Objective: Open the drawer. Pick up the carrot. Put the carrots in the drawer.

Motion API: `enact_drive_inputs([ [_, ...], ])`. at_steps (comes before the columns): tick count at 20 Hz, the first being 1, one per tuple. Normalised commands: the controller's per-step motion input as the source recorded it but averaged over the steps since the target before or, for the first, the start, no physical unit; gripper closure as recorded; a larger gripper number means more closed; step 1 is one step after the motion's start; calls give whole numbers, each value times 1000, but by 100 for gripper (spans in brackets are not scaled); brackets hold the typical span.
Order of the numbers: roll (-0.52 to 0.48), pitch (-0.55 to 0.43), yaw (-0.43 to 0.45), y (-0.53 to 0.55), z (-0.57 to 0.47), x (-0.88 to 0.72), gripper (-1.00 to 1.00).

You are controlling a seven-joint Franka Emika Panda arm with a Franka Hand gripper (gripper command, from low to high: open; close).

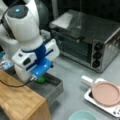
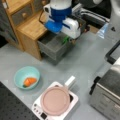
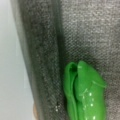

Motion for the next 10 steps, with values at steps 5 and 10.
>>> enact_drive_inputs([
  [5, -117, 297, -20, 171, 294, 419, -100],
  [10, -123, 276, 66, 14, 201, 609, -100],
])
